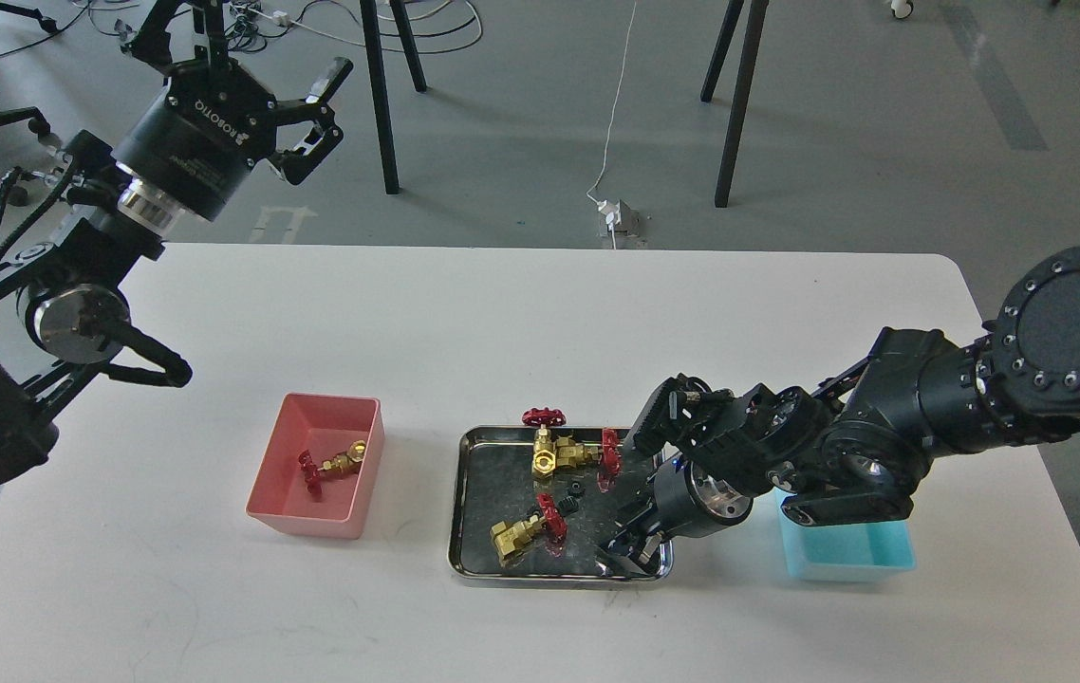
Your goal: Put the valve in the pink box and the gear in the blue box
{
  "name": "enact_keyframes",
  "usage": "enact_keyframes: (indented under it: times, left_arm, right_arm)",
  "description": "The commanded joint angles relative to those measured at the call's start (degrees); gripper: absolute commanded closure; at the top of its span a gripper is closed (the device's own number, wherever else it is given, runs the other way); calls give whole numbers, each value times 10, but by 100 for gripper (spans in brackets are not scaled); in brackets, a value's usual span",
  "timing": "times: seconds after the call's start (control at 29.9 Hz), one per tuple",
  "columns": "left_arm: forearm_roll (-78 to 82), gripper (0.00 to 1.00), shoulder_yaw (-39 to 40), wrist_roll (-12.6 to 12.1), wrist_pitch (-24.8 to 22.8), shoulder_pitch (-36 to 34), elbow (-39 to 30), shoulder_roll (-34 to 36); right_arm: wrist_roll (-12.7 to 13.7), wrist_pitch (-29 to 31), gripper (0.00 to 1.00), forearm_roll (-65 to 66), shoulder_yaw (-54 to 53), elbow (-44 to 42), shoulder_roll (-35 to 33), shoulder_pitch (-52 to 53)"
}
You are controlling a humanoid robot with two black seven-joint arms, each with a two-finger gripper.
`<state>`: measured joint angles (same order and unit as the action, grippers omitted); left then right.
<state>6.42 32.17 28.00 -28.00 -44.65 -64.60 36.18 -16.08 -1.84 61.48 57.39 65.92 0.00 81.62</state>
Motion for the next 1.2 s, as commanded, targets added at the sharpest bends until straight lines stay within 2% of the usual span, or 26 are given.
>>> enact_keyframes:
  times: [0.0, 0.27, 0.53, 0.84, 1.17]
  left_arm:
    - [0, 1, 0, 0, 0, 0, 0, -1]
    - [0, 1, 0, 0, 0, 1, 2, -1]
    - [0, 1, 1, 0, 0, 6, 1, -1]
    - [1, 1, 1, 0, 0, 9, 2, -1]
    - [0, 1, 0, 0, 0, 9, 2, -1]
  right_arm:
    - [0, 0, 54, 0, 0, 0, 0, -2]
    - [0, 0, 62, 0, 0, -4, 0, -8]
    - [0, 0, 77, 0, -1, -7, 0, -8]
    - [-5, 0, 83, -1, -1, -4, 0, -5]
    - [-18, -3, 85, -33, -33, 20, 0, 51]
